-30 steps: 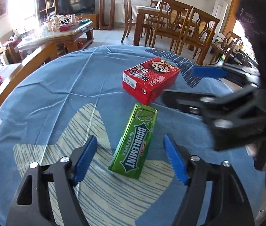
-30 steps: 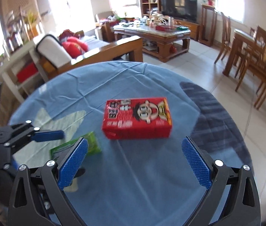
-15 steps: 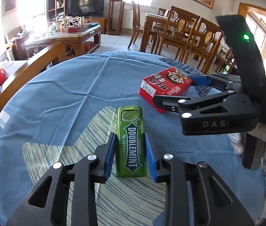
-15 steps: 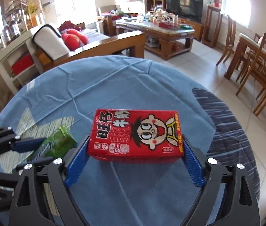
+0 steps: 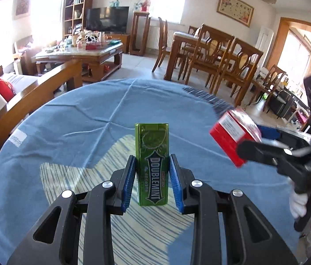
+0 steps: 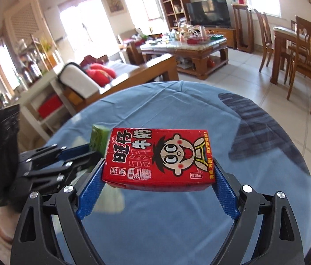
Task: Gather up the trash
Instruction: 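Carry the gum pack and red milk box over the black bin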
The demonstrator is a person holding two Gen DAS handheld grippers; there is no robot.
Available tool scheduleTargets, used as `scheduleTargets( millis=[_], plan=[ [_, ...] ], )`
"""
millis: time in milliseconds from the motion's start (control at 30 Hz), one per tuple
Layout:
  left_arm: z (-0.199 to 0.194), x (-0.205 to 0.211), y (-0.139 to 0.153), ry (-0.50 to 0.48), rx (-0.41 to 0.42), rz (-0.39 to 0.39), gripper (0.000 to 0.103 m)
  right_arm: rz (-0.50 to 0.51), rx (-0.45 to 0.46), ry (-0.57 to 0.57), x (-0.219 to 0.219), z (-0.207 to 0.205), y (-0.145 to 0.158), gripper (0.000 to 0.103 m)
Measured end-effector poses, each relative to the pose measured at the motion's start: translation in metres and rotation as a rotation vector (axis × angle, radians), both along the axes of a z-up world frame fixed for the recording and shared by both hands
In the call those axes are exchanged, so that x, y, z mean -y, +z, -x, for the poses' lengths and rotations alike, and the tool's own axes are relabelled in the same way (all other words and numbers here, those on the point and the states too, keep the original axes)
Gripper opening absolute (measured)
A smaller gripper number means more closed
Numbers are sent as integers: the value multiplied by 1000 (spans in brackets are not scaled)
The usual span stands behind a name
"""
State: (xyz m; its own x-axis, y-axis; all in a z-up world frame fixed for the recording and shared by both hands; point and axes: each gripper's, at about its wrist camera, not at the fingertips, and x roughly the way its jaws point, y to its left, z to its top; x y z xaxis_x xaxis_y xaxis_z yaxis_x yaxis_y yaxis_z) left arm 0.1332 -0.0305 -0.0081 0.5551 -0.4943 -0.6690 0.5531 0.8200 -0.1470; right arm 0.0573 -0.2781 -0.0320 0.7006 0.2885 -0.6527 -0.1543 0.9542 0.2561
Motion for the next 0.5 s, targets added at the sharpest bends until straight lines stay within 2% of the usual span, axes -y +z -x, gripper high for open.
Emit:
scheduleTargets(
  millis=[233, 500],
  plan=[
    [48, 22, 20, -56, 47, 24, 31, -50, 55, -38, 31, 86, 19, 88],
    [105, 73, 35, -154, 81, 50, 31, -40, 95, -104, 74, 174, 34, 88]
  ],
)
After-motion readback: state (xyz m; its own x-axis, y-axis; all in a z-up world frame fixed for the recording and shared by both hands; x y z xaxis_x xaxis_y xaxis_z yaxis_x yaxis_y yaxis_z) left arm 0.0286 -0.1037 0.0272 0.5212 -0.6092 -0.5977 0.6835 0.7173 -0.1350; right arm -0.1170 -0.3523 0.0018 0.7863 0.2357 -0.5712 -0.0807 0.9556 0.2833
